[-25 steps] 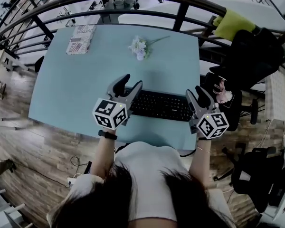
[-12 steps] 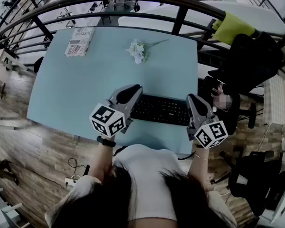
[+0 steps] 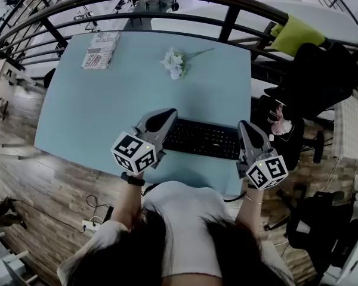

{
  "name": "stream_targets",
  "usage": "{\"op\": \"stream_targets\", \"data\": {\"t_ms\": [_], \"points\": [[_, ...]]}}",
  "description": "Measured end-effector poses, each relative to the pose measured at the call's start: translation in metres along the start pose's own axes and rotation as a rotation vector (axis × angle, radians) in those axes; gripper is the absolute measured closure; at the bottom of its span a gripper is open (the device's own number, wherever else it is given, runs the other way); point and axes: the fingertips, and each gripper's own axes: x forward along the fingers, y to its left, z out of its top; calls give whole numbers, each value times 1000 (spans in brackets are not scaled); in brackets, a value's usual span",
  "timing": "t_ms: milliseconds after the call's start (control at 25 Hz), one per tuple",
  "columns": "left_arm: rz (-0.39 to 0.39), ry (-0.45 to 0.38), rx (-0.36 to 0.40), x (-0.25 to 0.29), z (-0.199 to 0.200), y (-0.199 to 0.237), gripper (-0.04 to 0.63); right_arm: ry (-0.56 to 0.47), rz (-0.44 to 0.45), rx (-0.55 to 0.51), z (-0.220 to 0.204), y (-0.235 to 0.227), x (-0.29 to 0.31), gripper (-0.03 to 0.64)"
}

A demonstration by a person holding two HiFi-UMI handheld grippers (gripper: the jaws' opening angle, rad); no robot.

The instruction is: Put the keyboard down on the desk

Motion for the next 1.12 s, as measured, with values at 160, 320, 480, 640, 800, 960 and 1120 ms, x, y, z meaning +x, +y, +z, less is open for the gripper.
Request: {"op": "stream_targets", "data": {"t_ms": [160, 320, 480, 640, 800, 960, 1120], "points": [[2, 1, 4, -2, 2, 4, 538, 2, 3, -1, -1, 4, 6, 615], [-3, -2, 8, -5, 4, 4, 538, 3, 1, -19, 2, 8, 8, 615], [-5, 0, 7, -5, 4, 6, 538, -2, -4, -19, 4, 6, 9, 615], [-4, -1, 4, -4, 5, 9, 538, -3, -8, -18, 5, 5, 10, 615], [-6, 1, 1, -2, 3, 11, 538, 3, -11, -19, 4, 3, 11, 615], [-7, 2, 0, -4, 4, 11, 538, -4, -10, -9, 3, 2, 11, 615], [-4, -2, -1, -5, 5, 12, 538, -2, -9, -11, 3, 3, 12, 615]]}}
